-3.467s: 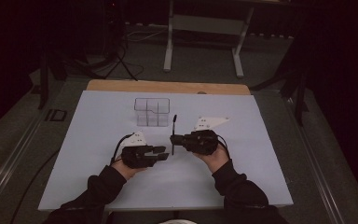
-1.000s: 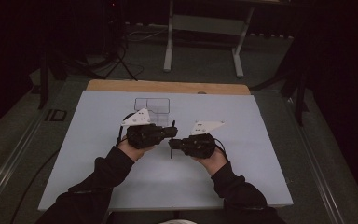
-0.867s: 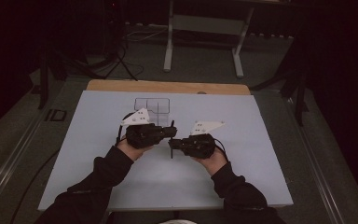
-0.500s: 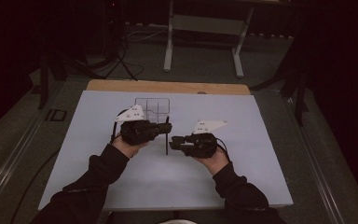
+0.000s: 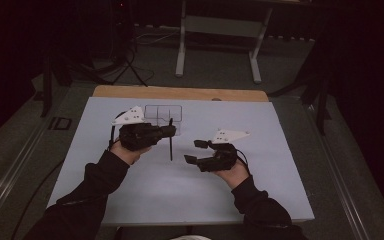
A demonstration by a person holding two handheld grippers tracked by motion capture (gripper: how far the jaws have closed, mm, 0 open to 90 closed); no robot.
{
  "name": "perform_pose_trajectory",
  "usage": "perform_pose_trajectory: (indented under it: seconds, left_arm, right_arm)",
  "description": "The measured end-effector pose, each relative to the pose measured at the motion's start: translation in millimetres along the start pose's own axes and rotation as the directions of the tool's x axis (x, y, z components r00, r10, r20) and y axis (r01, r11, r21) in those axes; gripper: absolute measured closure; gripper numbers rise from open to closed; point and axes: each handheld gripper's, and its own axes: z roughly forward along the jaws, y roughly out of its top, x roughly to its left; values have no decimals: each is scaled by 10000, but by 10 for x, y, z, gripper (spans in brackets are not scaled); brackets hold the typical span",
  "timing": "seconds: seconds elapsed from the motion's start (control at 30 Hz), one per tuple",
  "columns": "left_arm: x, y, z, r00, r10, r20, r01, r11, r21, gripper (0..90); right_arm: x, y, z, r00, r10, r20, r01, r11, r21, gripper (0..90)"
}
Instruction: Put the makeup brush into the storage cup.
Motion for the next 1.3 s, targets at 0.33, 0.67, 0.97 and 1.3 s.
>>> perform_pose_trajectory:
  seconds: [0.33,0.67,0.97,1.3]
  left_arm:
    - [60,108,-92,9983,117,-572,-119,9999,-27,863]
    - [128,282,-202,9921,298,-1214,-308,9995,-61,862]
    - [190,453,-261,9885,395,-1460,-426,9989,-177,862]
    - [306,713,-300,9802,582,-1894,-637,9977,-231,862]
  right_arm:
    - [-26,-57,-90,9984,-237,509,241,9997,-57,125]
    - [-65,-165,-176,9965,-540,634,538,9985,44,134]
    - [-67,-203,-238,9966,-512,640,512,9987,18,135]
    - [-51,-218,-231,9968,-578,558,578,9983,21,135]
